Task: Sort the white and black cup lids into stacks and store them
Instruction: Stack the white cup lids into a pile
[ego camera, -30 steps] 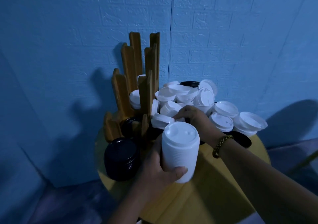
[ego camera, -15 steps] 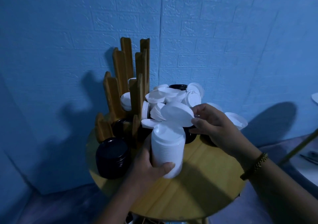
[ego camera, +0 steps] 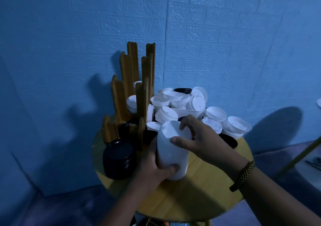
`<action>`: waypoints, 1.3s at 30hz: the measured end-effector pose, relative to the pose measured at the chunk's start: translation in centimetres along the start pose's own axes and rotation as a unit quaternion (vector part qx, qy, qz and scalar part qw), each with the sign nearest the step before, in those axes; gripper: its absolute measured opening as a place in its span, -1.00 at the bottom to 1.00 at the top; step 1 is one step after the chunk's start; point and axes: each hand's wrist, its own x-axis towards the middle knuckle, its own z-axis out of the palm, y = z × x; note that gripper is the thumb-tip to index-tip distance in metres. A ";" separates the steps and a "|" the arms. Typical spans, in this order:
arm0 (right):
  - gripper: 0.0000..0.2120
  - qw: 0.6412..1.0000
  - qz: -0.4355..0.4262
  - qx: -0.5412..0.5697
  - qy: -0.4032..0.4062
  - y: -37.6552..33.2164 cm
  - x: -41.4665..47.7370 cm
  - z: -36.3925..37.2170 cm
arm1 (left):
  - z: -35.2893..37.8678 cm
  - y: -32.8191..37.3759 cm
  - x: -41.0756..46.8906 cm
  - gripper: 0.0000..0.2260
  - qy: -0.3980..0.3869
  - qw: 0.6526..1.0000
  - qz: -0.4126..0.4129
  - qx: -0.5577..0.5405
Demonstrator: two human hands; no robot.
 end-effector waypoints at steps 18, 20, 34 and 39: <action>-0.46 0.982 -0.004 -0.187 -0.020 -2.0 1.3 1.3 | 0.0 -0.9 0.5 -0.10 -0.002 1.000 0.022 0.015; -0.51 0.992 -0.007 -0.114 -0.053 -1.9 1.3 0.7 | 0.1 -0.9 0.5 -0.14 -0.001 1.000 0.017 0.007; -0.42 0.997 0.010 -0.003 -0.079 -0.5 1.3 0.3 | -0.1 -0.1 0.1 -0.24 -0.006 1.000 0.008 0.000; -0.17 0.991 0.015 0.101 -0.092 1.3 0.8 0.6 | -0.2 -0.1 0.1 -0.24 -0.001 1.000 0.009 -0.008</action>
